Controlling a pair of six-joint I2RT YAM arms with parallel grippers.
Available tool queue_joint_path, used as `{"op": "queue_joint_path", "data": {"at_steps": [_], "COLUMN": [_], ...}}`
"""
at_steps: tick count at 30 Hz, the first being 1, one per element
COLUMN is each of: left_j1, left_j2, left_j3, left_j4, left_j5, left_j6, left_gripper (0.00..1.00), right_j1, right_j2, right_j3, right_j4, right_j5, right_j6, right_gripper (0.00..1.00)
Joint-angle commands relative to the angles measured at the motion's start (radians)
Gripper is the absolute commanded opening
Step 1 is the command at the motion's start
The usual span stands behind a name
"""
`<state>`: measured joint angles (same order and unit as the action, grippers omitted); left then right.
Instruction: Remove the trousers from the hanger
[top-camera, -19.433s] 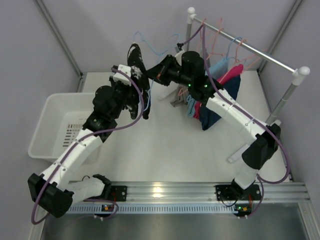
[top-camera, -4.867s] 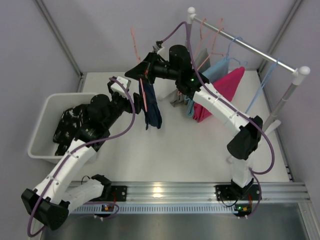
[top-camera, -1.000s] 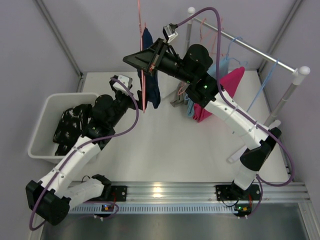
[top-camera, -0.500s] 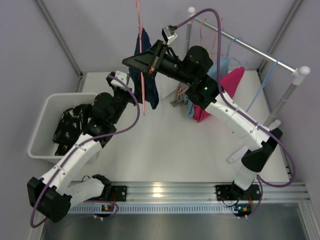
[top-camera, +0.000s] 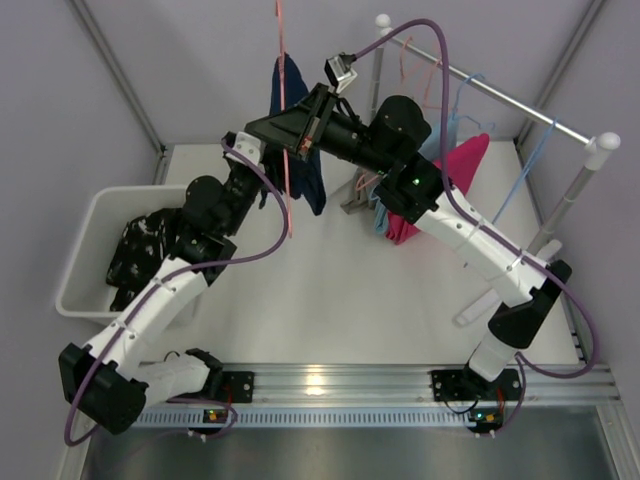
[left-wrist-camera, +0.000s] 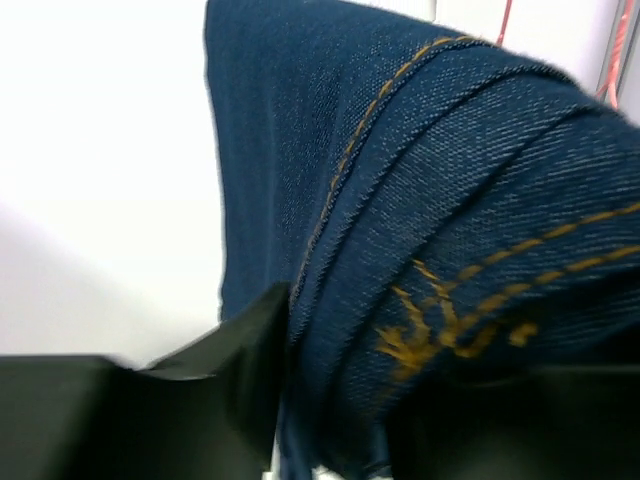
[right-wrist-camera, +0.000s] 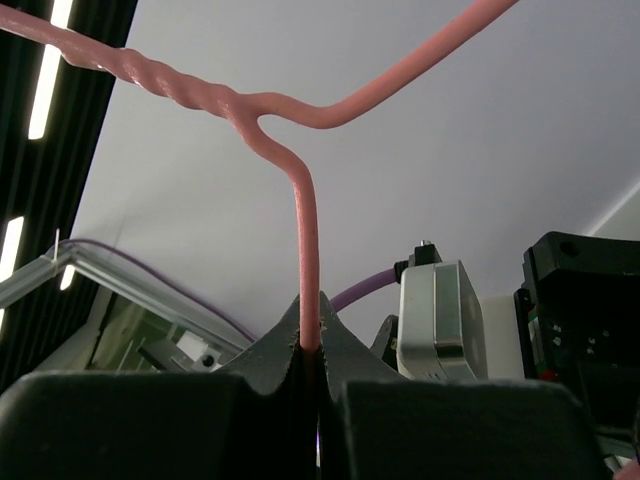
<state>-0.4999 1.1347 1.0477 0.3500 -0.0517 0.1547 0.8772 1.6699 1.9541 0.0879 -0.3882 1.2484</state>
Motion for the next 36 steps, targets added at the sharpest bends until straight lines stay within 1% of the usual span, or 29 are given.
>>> {"op": "queue_joint_path", "data": {"at_steps": [1, 2, 4, 5, 7, 8, 11, 15, 19, 22, 28, 31, 32, 35, 36], "left_j1": [0.001, 0.001, 0.001, 0.001, 0.001, 0.001, 0.003, 0.003, 0.003, 0.003, 0.003, 0.004, 0.003, 0.003, 0.004], "left_j2": [-0.027, -0.045, -0.065, -0.087, -0.110, -0.134, -0.176, -0.196, -0.191, -0.176, -0.153, -0.142, -0.135, -0.115, -0.109], "left_j3": [0.048, 0.049, 0.051, 0.051, 0.057, 0.057, 0.072, 0.136, 0.216, 0.276, 0.376, 0.440, 0.458, 0.540, 0.563], "left_j4": [0.113, 0.098, 0.081, 0.057, 0.029, -0.001, -0.040, -0.117, -0.163, -0.200, -0.246, -0.255, -0.256, -0.252, -0.250], "left_j5": [0.006, 0.012, 0.013, 0.009, -0.013, -0.025, -0.060, -0.108, -0.083, -0.073, -0.080, -0.105, -0.118, -0.148, -0.180], "left_j6": [0.048, 0.049, 0.039, 0.039, 0.023, 0.017, -0.001, -0.052, -0.128, -0.152, -0.150, -0.149, -0.146, -0.113, -0.092], "left_gripper": [0.37, 0.27, 0.17, 0.09, 0.01, 0.00, 0.00, 0.00, 0.00, 0.00, 0.00, 0.00, 0.00, 0.00, 0.00], "right_j1": [0.016, 0.008, -0.018, -0.032, -0.078, -0.096, -0.152, -0.182, -0.190, -0.190, -0.190, -0.190, -0.190, -0.190, -0.191], "right_j2": [-0.085, -0.091, -0.107, -0.111, -0.119, -0.125, -0.148, -0.183, -0.190, -0.190, -0.200, -0.200, -0.202, -0.202, -0.200], "right_j3": [-0.004, -0.021, -0.041, -0.058, -0.075, -0.098, -0.156, -0.250, -0.319, -0.351, -0.383, -0.394, -0.402, -0.419, -0.423], "right_j4": [0.075, 0.064, 0.044, 0.023, -0.002, -0.004, -0.004, -0.020, -0.043, -0.057, -0.082, -0.086, -0.118, -0.123, -0.128], "right_j5": [-0.005, 0.005, 0.031, 0.038, 0.051, 0.051, 0.042, 0.025, 0.018, 0.021, 0.064, 0.074, 0.075, 0.077, 0.075], "right_j6": [-0.032, -0.035, -0.043, -0.047, -0.050, -0.059, -0.107, -0.167, -0.202, -0.218, -0.254, -0.280, -0.291, -0.302, -0.302], "right_gripper": [0.00, 0.00, 0.00, 0.00, 0.00, 0.00, 0.00, 0.00, 0.00, 0.00, 0.00, 0.00, 0.00, 0.00, 0.00]}}
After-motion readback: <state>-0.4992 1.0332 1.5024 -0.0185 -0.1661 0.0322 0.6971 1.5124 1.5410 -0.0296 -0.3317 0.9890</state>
